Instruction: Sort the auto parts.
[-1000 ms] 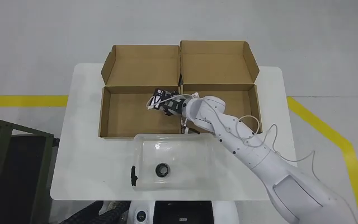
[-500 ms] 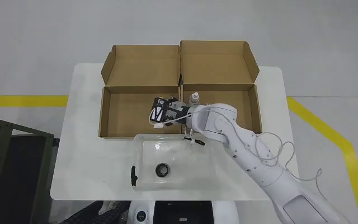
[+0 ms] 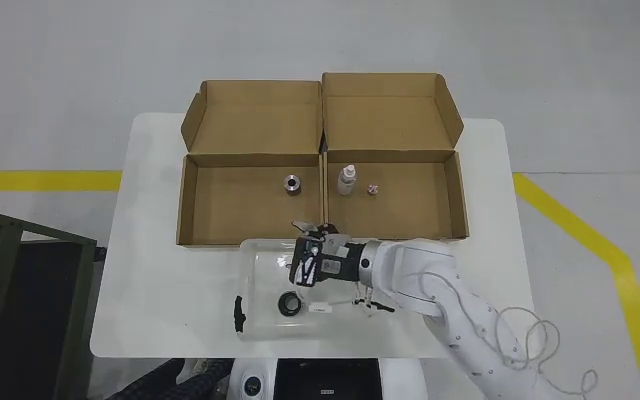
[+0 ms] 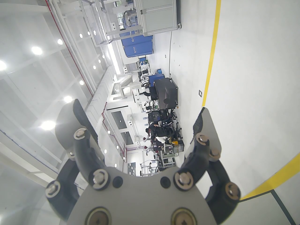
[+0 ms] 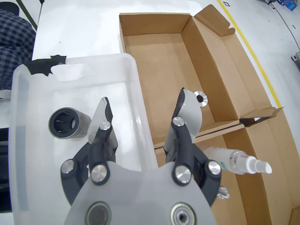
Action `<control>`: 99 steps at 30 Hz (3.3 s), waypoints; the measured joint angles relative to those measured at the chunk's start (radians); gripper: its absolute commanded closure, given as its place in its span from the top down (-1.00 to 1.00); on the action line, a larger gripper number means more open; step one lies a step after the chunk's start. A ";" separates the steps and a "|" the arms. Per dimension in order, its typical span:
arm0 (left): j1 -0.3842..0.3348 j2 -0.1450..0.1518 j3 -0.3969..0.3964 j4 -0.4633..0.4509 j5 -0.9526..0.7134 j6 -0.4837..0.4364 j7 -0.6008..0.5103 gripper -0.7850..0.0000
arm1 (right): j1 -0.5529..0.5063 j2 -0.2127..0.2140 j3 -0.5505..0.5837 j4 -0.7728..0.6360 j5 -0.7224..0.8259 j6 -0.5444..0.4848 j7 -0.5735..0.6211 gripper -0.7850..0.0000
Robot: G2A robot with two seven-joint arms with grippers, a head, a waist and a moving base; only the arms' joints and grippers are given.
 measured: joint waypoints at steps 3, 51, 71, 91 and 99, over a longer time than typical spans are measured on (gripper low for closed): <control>0.000 0.000 0.000 0.000 0.000 0.000 0.000 1.00 | -0.065 0.014 0.021 -0.046 -0.021 -0.028 -0.013 0.34; 0.000 0.000 0.000 0.000 0.000 0.000 0.000 1.00 | -0.023 0.014 -0.190 0.163 -0.148 -0.081 -0.092 0.19; 0.000 0.000 0.000 0.000 0.000 0.000 0.000 1.00 | -0.028 0.023 -0.169 0.115 -0.074 -0.091 -0.120 -1.00; 0.000 0.000 0.000 0.000 0.000 0.000 0.000 1.00 | -0.077 0.069 0.063 0.037 0.239 -0.130 -0.144 -1.00; 0.000 0.000 0.000 0.000 0.000 0.000 0.000 1.00 | -0.085 0.087 0.139 0.054 0.422 -0.145 -0.123 -1.00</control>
